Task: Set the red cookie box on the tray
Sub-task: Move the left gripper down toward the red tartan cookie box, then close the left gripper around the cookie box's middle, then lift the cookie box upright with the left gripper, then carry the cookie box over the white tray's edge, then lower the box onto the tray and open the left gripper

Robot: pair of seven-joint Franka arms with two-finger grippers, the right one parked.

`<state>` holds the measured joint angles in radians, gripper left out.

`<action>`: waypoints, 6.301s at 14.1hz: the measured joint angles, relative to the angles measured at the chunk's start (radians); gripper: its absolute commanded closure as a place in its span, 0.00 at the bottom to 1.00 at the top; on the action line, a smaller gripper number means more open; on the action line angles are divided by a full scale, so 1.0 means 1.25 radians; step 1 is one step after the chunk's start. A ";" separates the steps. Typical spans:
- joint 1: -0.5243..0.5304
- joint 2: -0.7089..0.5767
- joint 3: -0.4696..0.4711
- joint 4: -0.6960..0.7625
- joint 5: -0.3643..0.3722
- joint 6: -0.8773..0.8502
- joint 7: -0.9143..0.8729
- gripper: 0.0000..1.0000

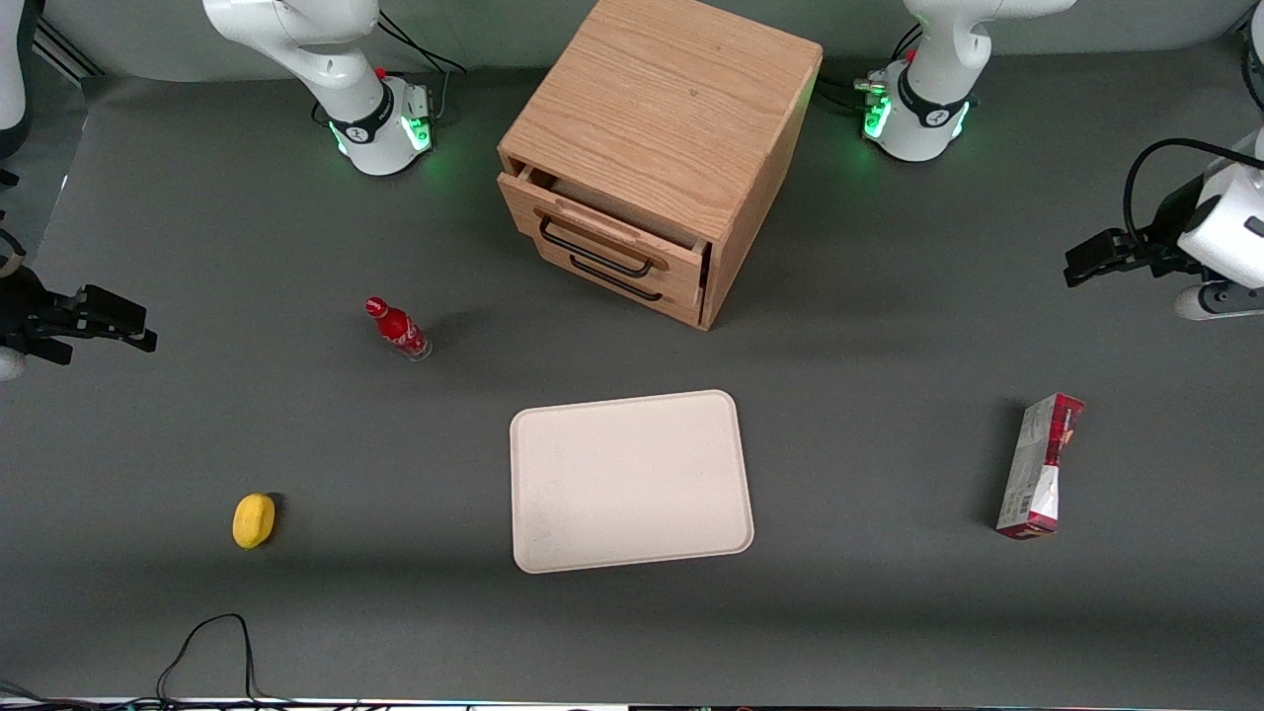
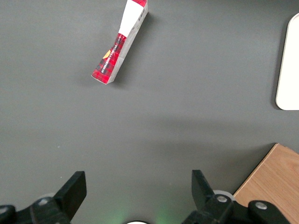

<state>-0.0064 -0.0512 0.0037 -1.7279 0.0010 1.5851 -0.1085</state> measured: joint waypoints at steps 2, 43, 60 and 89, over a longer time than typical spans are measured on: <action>0.000 0.000 -0.001 0.011 -0.001 -0.013 0.017 0.00; 0.091 0.574 -0.006 0.131 0.034 0.395 0.422 0.99; 0.068 0.266 -0.010 0.211 0.035 -0.042 0.418 1.00; -0.298 0.798 -0.174 0.534 0.032 0.341 -0.388 1.00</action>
<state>-0.3794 0.9466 -0.2136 -1.0607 0.0414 2.0114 -0.5931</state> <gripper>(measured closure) 0.969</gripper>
